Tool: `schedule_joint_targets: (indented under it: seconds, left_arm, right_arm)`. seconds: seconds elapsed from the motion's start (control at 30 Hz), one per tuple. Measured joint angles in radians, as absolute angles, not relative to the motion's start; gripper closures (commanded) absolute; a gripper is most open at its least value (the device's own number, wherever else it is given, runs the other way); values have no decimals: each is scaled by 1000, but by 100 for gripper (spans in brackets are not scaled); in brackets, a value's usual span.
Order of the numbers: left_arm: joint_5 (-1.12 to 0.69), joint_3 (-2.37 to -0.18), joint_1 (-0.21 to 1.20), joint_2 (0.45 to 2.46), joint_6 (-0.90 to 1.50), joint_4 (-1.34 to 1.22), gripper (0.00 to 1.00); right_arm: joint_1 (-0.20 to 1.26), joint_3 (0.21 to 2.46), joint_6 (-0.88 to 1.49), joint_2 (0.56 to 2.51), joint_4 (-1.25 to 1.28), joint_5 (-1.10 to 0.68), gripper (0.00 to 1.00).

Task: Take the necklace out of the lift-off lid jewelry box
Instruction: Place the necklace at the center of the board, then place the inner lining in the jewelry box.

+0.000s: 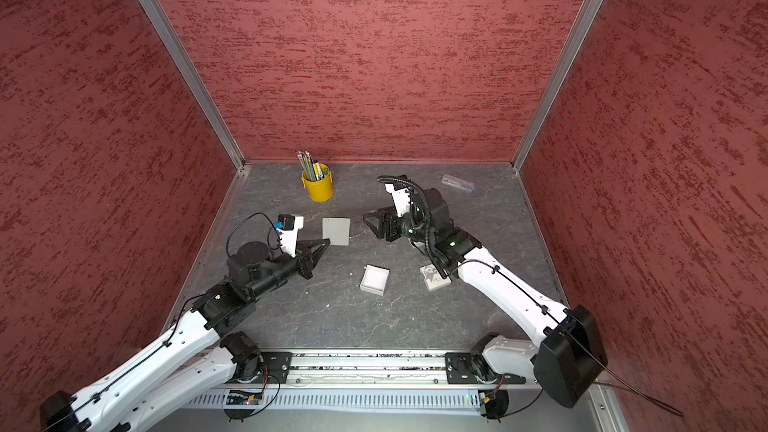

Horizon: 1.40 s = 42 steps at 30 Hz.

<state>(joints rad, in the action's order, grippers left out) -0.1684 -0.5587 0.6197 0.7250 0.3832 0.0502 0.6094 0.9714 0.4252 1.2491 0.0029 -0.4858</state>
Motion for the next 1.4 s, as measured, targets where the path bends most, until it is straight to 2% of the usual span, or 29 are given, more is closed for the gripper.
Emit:
schedule_joint_targets:
  seconds: [0.2,0.27,0.37,0.43,0.5,0.67,0.7,0.83,0.93,1.07,1.27,1.4]
  left_arm:
    - [-287,-577,605,767,429,-17,100]
    - [-313,-577,605,776,442,-31,100]
    - [-340,-577,605,787,459,-54,100]
    - [-351,-577,605,790,464,-63,100]
    - [-361,-577,605,793,467,-69,100]
    - [-371,-577,605,799,475,-70,100]
    - [-374,-577,605,803,476,-69,96]
    - [-381,-577,604,808,474,-68,71]
    - [-380,-573,604,808,471,-61,60]
    - [-361,-548,603,806,474,-43,55]
    - [-316,-497,599,886,497,-22,55]
    - [-286,-490,599,997,529,-23,57]
  right_arm:
    - [609,928,540,1274,118,-666,31]
    - [609,926,575,1290,156,-706,34]
    - [609,918,630,1314,226,-756,50]
    - [609,904,664,1325,270,-780,64]
    - [609,886,694,1330,300,-793,73]
    - [609,849,757,1330,363,-808,89]
    - [609,844,765,1330,371,-807,90]
    - [609,834,781,1321,340,-769,94]
    - [609,832,778,1291,236,-687,94]
    - [609,793,779,1224,89,-560,97]
    - [627,667,821,1142,-70,-409,98]
    - [667,617,854,1158,-114,-355,98]
